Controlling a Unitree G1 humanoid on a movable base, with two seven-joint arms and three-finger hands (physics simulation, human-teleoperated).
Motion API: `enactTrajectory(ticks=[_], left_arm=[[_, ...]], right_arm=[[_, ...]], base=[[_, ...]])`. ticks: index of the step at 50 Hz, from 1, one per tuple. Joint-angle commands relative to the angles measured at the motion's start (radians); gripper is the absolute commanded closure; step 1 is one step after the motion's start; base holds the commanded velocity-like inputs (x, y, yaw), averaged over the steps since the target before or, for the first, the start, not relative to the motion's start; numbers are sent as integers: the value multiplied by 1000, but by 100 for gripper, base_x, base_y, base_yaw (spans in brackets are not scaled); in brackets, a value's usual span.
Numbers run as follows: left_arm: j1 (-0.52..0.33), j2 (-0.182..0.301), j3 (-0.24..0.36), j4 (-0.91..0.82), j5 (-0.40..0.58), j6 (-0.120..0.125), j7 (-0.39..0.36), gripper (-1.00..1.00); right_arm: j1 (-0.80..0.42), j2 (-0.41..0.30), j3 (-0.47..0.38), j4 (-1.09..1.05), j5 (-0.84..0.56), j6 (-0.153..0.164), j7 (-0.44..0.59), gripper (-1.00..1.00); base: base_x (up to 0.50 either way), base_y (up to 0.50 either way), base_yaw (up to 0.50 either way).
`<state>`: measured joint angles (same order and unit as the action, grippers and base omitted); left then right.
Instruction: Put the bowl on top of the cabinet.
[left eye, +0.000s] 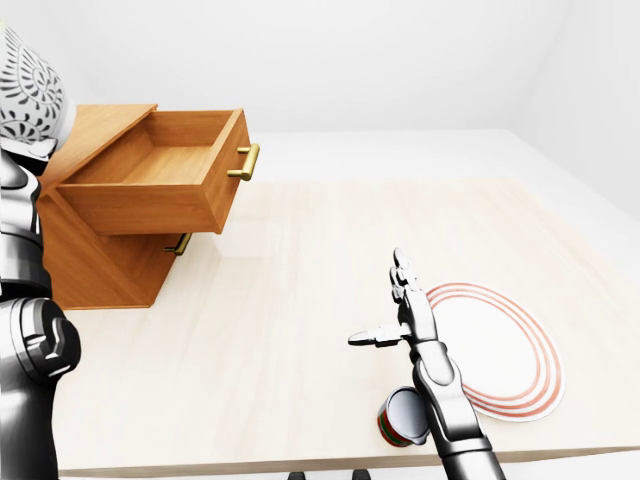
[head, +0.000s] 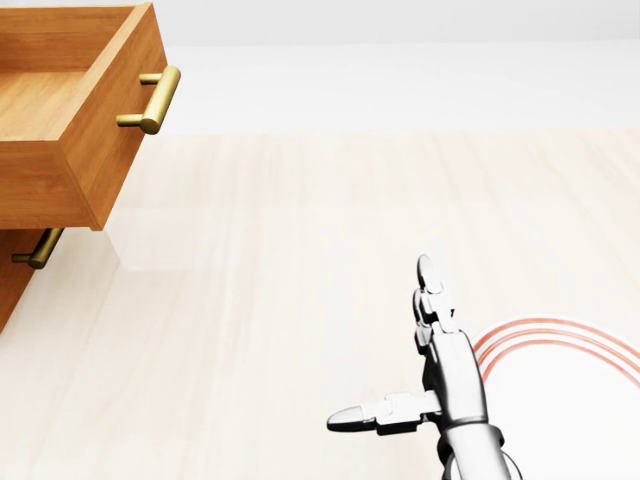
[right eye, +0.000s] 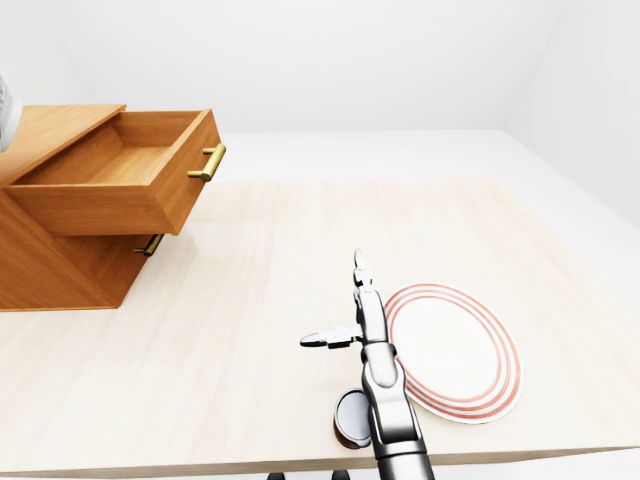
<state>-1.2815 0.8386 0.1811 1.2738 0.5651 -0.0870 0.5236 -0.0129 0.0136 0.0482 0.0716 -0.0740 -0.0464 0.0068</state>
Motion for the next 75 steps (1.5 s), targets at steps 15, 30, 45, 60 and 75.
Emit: enactTrajectory(ticks=[15, 30, 45, 60, 75], left_arm=[[53, 122, -28, 46, 279, 0, 0, 95], [30, 127, -96, 54, 577, 0, 0, 96], [44, 110, -75, 60, 640, 0, 0, 95], [50, 101, -69, 60, 629, 0, 0, 95], [108, 66, -65, 72, 600, 0, 0, 95]], right_arm=[[-6, -5, -13, 17, 9, -7, 3, -100], [-18, -5, -16, 50, 11, -21, 4, -100], [-21, -5, -15, 54, 10, -21, 4, -100], [-11, -5, -15, 41, 10, -21, 6, -100], [-12, -5, -14, 42, 7, -25, 2, -100]], base=[[0, 0, 0], [0, 0, 0], [0, 0, 0], [0, 0, 0], [0, 0, 0]])
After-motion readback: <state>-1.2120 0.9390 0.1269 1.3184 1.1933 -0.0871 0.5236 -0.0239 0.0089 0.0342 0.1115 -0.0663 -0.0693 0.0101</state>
